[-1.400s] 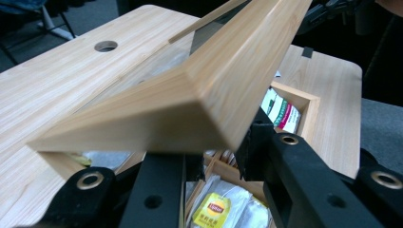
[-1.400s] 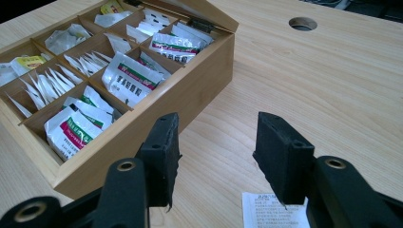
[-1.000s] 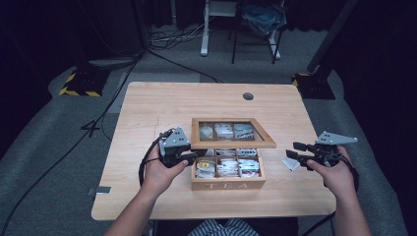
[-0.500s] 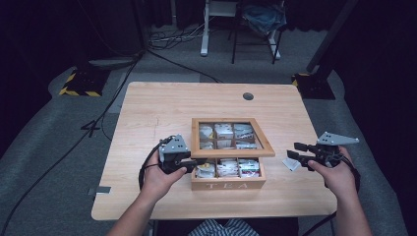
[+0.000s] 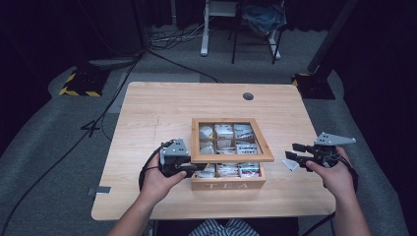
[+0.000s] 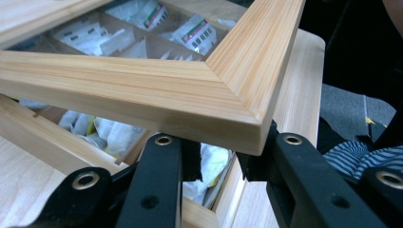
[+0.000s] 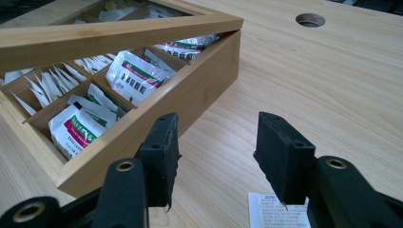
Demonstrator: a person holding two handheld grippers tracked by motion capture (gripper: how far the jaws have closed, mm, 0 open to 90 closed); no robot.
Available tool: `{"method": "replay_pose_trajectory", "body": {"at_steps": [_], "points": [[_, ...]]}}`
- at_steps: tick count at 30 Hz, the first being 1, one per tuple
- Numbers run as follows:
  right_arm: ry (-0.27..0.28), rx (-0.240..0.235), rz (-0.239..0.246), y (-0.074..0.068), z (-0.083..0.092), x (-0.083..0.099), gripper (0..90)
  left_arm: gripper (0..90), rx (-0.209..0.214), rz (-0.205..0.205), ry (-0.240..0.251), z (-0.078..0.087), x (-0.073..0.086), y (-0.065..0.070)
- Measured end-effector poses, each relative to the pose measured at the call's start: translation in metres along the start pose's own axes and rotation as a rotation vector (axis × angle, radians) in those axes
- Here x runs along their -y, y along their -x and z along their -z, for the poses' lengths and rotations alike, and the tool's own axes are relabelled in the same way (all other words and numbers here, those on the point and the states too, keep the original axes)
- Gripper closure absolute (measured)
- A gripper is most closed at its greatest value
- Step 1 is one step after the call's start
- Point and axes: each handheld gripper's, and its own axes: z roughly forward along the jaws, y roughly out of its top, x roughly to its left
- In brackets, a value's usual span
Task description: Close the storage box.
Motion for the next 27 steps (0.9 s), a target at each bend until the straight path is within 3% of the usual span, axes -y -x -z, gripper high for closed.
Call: {"method": "replay_pose_trajectory", "body": {"at_steps": [9,27], "points": [[-0.007,-0.004,0.0,-0.0008,-0.0024,0.0004,50.5,72.9,0.003,0.004,-0.063,-0.0035,0.0042,0.0],[-0.015,-0.004,0.004,0.0005,-0.0044,0.0017,50.4,71.6,-0.005,0.009,-0.133,-0.009,0.0078,-0.0002]]}}
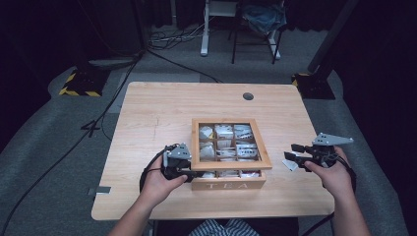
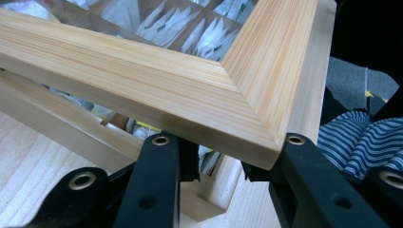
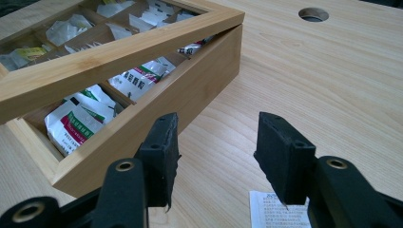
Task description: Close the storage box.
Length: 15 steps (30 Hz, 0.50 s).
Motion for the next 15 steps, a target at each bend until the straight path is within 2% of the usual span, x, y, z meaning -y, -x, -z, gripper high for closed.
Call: {"method": "replay_pose_trajectory", "body": {"at_steps": [8,15], "points": [[0.003,0.003,-0.003,0.0002,0.0,0.0001,50.4,70.6,0.003,0.007,-0.018,-0.0018,0.0005,0.0001],[0.0,0.0,-0.003,0.0,-0.0007,0.0003,50.4,67.3,-0.015,0.007,-0.058,-0.0055,0.0003,0.0021]]}}
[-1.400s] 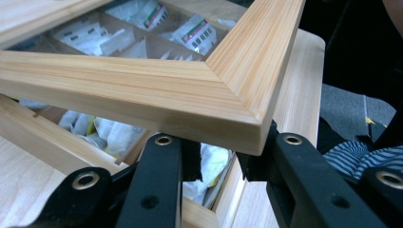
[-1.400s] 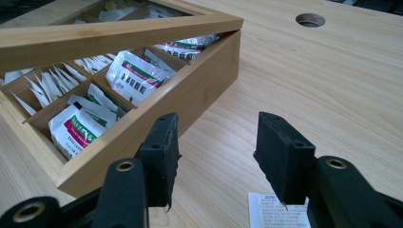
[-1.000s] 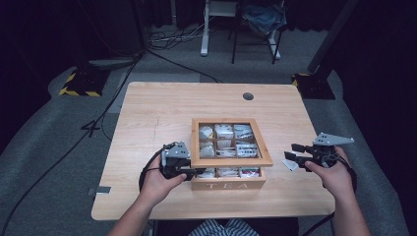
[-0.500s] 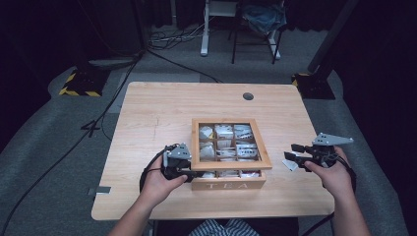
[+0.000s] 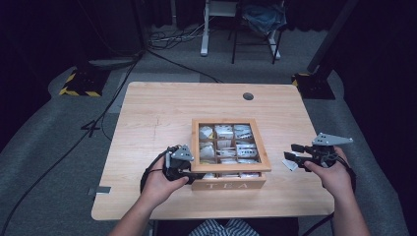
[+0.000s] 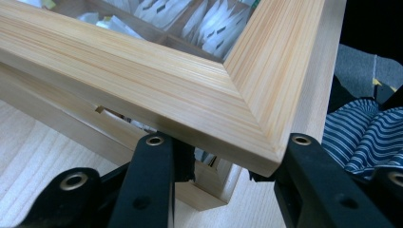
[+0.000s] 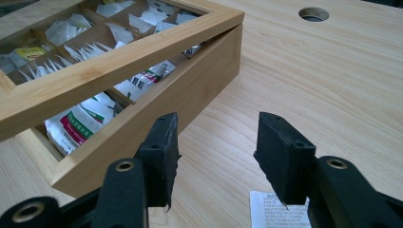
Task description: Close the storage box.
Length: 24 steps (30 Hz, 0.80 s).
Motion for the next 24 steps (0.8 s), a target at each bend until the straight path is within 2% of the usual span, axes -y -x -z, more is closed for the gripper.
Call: {"method": "replay_pose_trajectory", "body": {"at_steps": [6,24], "points": [[0.0,-0.002,-0.005,-0.0002,-0.0012,0.0003,50.1,65.7,-0.013,-0.003,-0.021,-0.0022,-0.0003,0.0011],[0.0,-0.006,-0.009,-0.0003,-0.002,0.0006,49.8,59.5,0.005,0.012,-0.043,-0.0012,-0.0015,0.0055]]}}
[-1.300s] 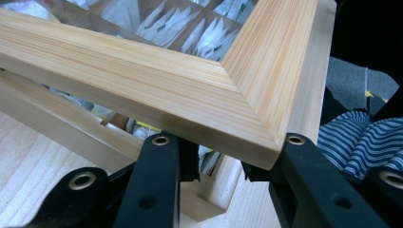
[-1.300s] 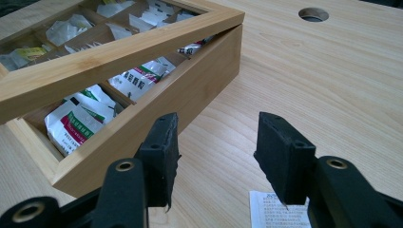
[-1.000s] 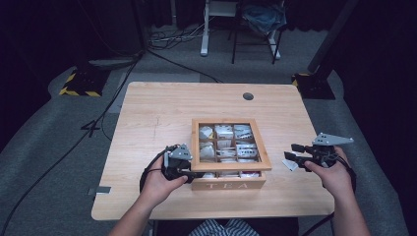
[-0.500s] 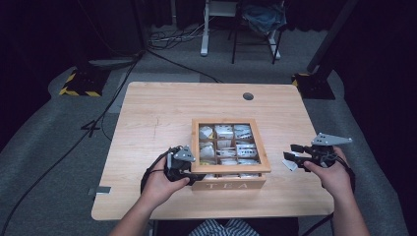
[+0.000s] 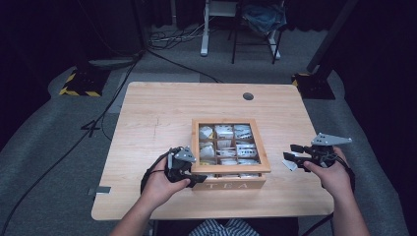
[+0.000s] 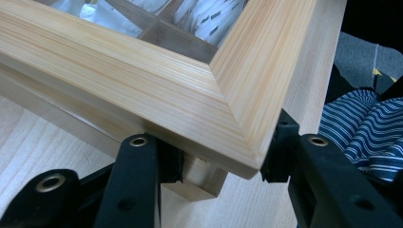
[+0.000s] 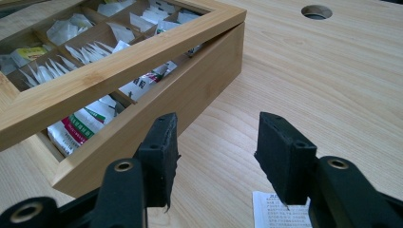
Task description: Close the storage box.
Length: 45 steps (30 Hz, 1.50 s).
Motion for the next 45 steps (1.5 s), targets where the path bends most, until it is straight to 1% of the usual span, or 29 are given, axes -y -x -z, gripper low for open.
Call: {"method": "replay_pose_trajectory", "body": {"at_steps": [2,6,7,10,13,16,17,18,19,20,21,22,24,30,31,33,35,36,38,39,41,43,45], "points": [[0.001,-0.001,0.0,0.0,0.0,0.0,49.8,59.6,0.004,0.006,0.0,0.0,0.001,0.001],[0.001,0.0,0.0,0.0,0.001,0.0,49.6,59.6,-0.002,0.013,0.001,0.002,0.001,0.004],[0.001,0.0,0.003,0.0,0.001,0.0,49.6,59.7,-0.002,0.014,-0.006,0.003,0.001,0.004],[0.001,0.0,0.001,0.001,0.002,-0.001,49.4,60.0,-0.009,0.022,-0.003,0.004,0.002,0.006],[0.001,0.0,0.0,0.0,0.001,-0.001,49.4,60.3,-0.013,0.025,-0.005,0.005,0.002,0.007],[-0.001,-0.002,0.008,0.0,0.0,-0.002,49.3,60.2,-0.018,0.025,-0.011,0.007,0.003,0.008],[-0.002,-0.003,0.008,0.0,0.0,-0.002,49.3,60.1,-0.023,0.032,-0.009,0.008,0.003,0.009],[-0.002,-0.004,0.006,0.0,-0.001,-0.002,49.2,59.3,-0.042,0.034,-0.008,0.01,0.004,0.008],[-0.003,-0.004,0.006,0.0,-0.001,-0.003,49.1,58.0,-0.074,0.042,-0.017,0.012,0.004,0.009],[-0.005,-0.004,0.012,0.0,-0.001,-0.003,49.2,57.0,-0.101,0.039,-0.032,0.014,0.005,0.008],[-0.005,-0.005,0.011,0.0,-0.002,-0.004,49.1,54.2,-0.094,0.047,-0.06,0.015,0.005,0.007],[-0.005,-0.005,0.011,0.0,-0.002,-0.004,49.1,54.2,-0.093,0.048,-0.071,0.014,0.007,0.007],[-0.009,-0.008,0.016,-0.001,-0.004,-0.005,49.1,53.9,-0.105,0.044,-0.078,0.013,0.008,0.009],[-0.013,-0.019,0.026,-0.002,-0.008,-0.008,48.9,54.7,-0.115,0.042,-0.072,0.015,0.011,0.01],[-0.012,-0.02,0.026,-0.002,-0.008,-0.008,48.8,54.7,-0.11,0.045,-0.072,0.015,0.012,0.01],[-0.015,-0.02,0.031,-0.001,-0.009,-0.01,48.7,53.9,-0.117,0.053,-0.077,0.016,0.013,0.01],[-0.013,-0.024,0.032,-0.001,-0.01,-0.011,48.5,51.9,-0.108,0.049,-0.038,0.02,0.016,0.009],[-0.013,-0.025,0.032,-0.002,-0.011,-0.011,48.0,52.4,-0.106,0.049,-0.016,0.022,0.016,0.009],[-0.014,-0.025,0.035,-0.001,-0.012,-0.012,47.9,48.8,-0.101,0.041,0.0,0.027,0.018,0.008],[-0.014,-0.026,0.035,-0.001,-0.013,-0.013,47.9,46.0,-0.109,0.04,0.004,0.028,0.018,0.008],[-0.016,-0.025,0.037,-0.001,-0.014,-0.014,47.7,40.1,-0.142,0.039,0.015,0.031,0.021,0.005],[-0.016,-0.024,0.039,-0.001,-0.014,-0.014,47.6,38.4,-0.16,0.042,0.025,0.034,0.024,0.001],[-0.016,-0.019,0.042,0.0,-0.014,-0.015,47.4,36.0,-0.187,0.052,0.034,0.037,0.028,-0.004]]}}
